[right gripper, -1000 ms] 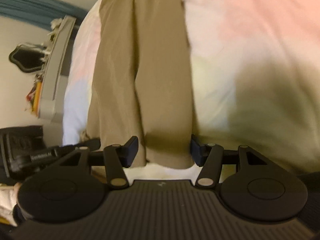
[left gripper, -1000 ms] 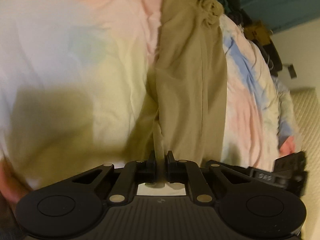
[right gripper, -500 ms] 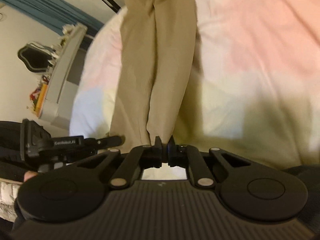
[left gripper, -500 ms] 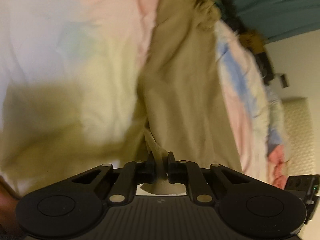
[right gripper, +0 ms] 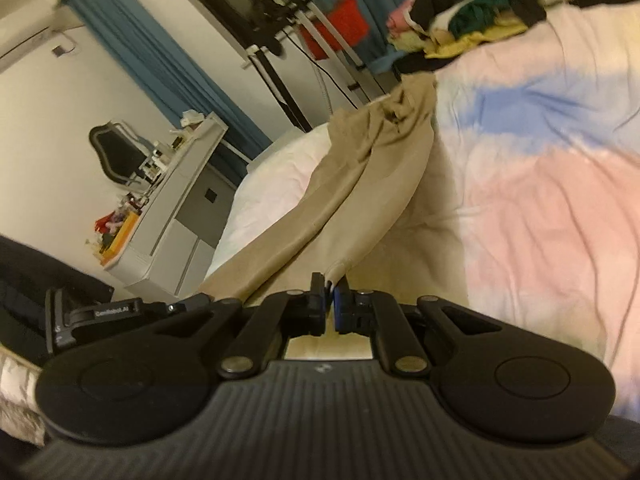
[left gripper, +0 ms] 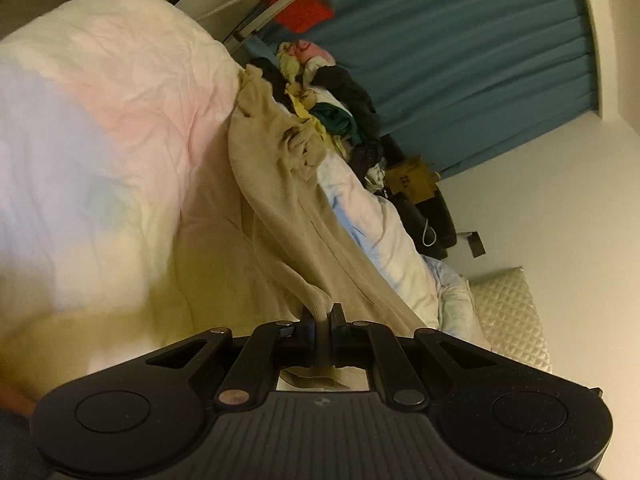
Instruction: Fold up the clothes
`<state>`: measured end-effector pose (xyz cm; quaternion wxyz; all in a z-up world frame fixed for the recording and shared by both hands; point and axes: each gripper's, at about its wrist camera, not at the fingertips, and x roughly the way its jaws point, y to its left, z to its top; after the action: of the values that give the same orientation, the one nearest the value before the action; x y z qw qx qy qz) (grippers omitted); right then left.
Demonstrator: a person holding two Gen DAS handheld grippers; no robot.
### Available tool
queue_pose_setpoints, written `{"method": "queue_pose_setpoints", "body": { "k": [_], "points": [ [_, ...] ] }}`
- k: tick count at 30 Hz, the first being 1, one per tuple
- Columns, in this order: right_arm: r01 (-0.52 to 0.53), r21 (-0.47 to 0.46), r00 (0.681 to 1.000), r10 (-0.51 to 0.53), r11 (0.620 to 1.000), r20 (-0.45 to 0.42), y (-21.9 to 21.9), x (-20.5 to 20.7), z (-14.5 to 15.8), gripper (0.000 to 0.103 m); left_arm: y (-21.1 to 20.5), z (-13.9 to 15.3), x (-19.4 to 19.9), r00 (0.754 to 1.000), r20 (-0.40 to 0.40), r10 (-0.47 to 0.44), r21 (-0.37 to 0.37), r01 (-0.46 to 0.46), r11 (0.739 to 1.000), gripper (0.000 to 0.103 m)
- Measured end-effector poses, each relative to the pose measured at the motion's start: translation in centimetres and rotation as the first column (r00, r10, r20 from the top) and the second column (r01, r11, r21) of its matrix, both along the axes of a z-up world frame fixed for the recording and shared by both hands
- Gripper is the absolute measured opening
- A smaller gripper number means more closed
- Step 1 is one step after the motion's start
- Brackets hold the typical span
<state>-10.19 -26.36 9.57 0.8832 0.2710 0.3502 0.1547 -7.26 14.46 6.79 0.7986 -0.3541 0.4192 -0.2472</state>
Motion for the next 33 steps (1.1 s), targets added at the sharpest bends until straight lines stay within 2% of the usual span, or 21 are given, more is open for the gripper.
{"method": "queue_pose_setpoints", "body": {
  "k": [5,7,11,13,16,18,22,27,33],
  "points": [
    [-0.022,-0.017,1.000,0.022,1.000,0.012,0.8,-4.5,-0.5,0.007,0.6,-0.4,-5.0,0.999,-0.036,-0.008,-0.001,0.008,1.000,0.007],
    [-0.013,-0.053,0.999,0.015,0.999,0.048,1.3,-6.4,-0.6,0.007,0.7,-1.0,-6.2,0.999,-0.044,-0.015,-0.009,0.015,1.000,0.006],
    [0.018,-0.003,0.997,-0.018,1.000,0.076,1.2,-6.7,-0.8,0.007,0.9,-1.6,-6.2,0.999,-0.046,-0.005,-0.024,0.004,1.000,0.007],
    [0.044,0.002,0.995,-0.044,0.999,0.085,1.0,-5.2,-1.0,0.007,0.8,-1.6,-4.2,0.999,-0.053,0.008,-0.031,-0.010,0.999,0.007],
    [0.100,0.002,0.991,-0.099,0.995,0.094,0.8,-0.6,-1.8,0.007,0.2,-1.8,-0.6,0.998,-0.063,0.026,-0.036,-0.028,0.999,0.007],
    [0.137,0.002,0.986,-0.136,0.991,0.100,0.7,2.6,-2.3,0.007,-0.7,-2.0,3.2,0.998,-0.055,0.036,-0.028,-0.037,0.999,0.007],
    [0.216,-0.003,0.971,-0.214,0.976,0.102,1.0,9.8,-3.8,0.007,-2.4,-3.1,11.3,0.992,-0.046,0.114,0.018,-0.113,0.993,0.007],
    [0.284,-0.055,0.955,-0.277,0.957,0.109,1.6,17.9,-6.7,0.007,-5.4,-4.7,19.5,0.988,0.021,0.154,0.153,-0.155,0.976,0.007],
    [0.285,-0.084,0.954,-0.275,0.955,0.117,0.7,24.4,-11.7,0.007,-8.4,-7.7,25.8,0.986,0.121,0.117,0.280,-0.147,0.949,0.007]
  ]
}}
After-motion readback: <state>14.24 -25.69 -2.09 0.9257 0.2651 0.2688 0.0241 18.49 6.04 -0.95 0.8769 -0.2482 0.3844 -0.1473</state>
